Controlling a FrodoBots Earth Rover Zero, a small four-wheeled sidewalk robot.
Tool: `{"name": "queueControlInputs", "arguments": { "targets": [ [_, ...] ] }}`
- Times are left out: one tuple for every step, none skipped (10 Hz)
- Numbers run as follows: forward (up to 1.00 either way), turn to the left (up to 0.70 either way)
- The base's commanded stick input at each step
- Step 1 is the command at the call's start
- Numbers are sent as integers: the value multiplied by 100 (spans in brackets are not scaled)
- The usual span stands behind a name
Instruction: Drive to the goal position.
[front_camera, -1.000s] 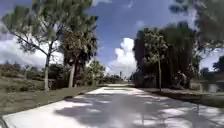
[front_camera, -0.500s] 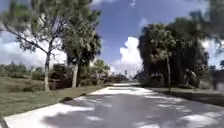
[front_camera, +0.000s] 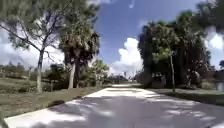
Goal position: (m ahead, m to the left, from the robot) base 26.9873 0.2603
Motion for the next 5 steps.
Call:
{"name": "queueControlInputs", "arguments": {
  "targets": [
    [85, 0],
    [85, 0],
    [85, 0],
    [85, 0],
    [85, 0]
  ]
}}
